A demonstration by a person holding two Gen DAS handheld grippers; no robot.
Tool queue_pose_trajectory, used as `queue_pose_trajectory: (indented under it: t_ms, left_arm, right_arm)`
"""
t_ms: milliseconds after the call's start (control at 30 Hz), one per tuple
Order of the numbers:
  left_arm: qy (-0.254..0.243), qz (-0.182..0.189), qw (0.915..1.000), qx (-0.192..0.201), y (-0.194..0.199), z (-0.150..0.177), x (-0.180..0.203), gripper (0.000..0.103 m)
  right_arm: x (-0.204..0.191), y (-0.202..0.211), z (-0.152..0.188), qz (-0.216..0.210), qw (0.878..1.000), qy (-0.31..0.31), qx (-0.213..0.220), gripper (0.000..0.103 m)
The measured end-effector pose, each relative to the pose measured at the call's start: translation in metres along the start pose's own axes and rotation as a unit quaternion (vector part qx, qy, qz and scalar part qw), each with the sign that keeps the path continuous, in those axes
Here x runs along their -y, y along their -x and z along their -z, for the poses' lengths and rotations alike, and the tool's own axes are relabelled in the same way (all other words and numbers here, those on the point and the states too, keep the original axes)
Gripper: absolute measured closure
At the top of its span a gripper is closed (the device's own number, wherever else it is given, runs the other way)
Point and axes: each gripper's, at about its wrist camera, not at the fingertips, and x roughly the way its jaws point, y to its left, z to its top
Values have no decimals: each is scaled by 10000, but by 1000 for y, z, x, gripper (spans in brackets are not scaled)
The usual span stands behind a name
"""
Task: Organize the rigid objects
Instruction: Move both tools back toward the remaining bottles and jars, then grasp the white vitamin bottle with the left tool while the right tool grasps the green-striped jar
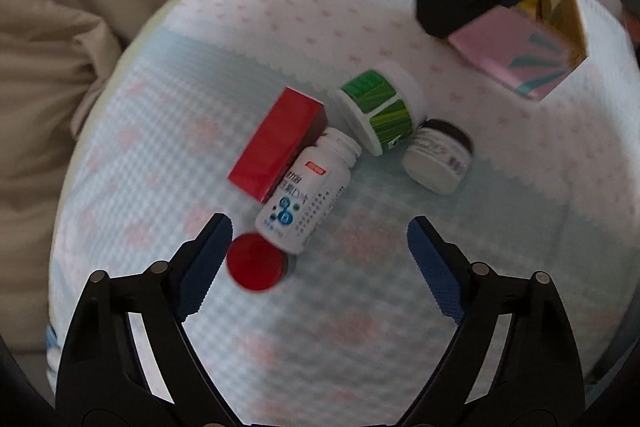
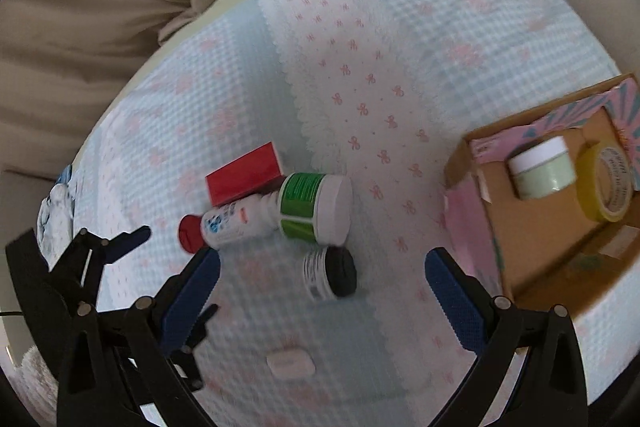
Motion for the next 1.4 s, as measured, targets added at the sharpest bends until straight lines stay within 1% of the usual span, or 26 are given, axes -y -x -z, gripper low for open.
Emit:
queue_pose_trajectory:
  t_ms: [133, 167, 200, 300, 467, 700, 800, 867, 933, 1100, 1133, 1200, 1267, 1300, 1333, 1400]
  left_arm:
    - [-123, 154, 9998, -97, -31, -4, -3, 18]
    - [-167, 217, 9996, -120, -37, -5, -4, 21]
    - [-207, 248, 9994, -148, -42, -4, -4, 27]
    - [-364, 351, 9984, -242, -54, -5, -3, 27]
    - [-548, 493, 9967, -329, -68, -4, -3, 27]
    - [-959, 518, 9934, -350, -79, -7, -1, 27]
    - [-1140, 490, 9913, -435, -86, -6, 1, 27]
    - [-1209, 479, 9902, -515, -92, -7, 2, 30]
    - [-1278, 415, 9892, -586, -98, -8, 3, 38]
    - [-1383, 415, 9871, -687, -107, -15, 8, 41]
    - [-1411, 405, 9867, -692, -108, -16, 10, 44]
    - [-1455, 364, 9862, -701, -108, -17, 13, 49]
    - [-1421, 392, 9863, -735, -108, -18, 13, 49]
    - [-1400, 405, 9866, -739, -109, -19, 12, 49]
    - [-1379, 413, 9868, -738, -109, -19, 12, 49]
    - [-1323, 422, 9874, -755, -107, -19, 10, 49]
  right_arm:
    - [6, -32, -11, 35, 9998, -112, -160, 1]
    - [7, -40, -13, 36, 9997, -133, -206, 1]
    - [8, -46, -15, 37, 9996, -141, -244, 1]
    - [9, -65, -19, 84, 9991, -130, -389, 1]
    - [11, -80, -23, 75, 9984, -166, -531, 1]
    - [9, -99, -29, 104, 9974, -148, -693, 1]
    - [11, -108, -31, 80, 9964, -244, -809, 2]
    - [13, -114, -32, 43, 9955, -331, -892, 4]
    - [13, -120, -34, 40, 9943, -423, -980, 5]
    - [18, -133, -39, -18, 9909, -632, -1191, 6]
    - [21, -134, -40, -77, 9900, -704, -1221, 6]
    - [25, -136, -43, -229, 9880, -823, -1288, 9]
    - [27, -134, -45, -507, 9861, -873, -1319, 28]
    - [27, -133, -47, -582, 9858, -853, -1326, 33]
    - [23, -132, -49, -564, 9862, -792, -1341, 35]
    - [15, -129, -49, -391, 9881, -596, -1362, 37]
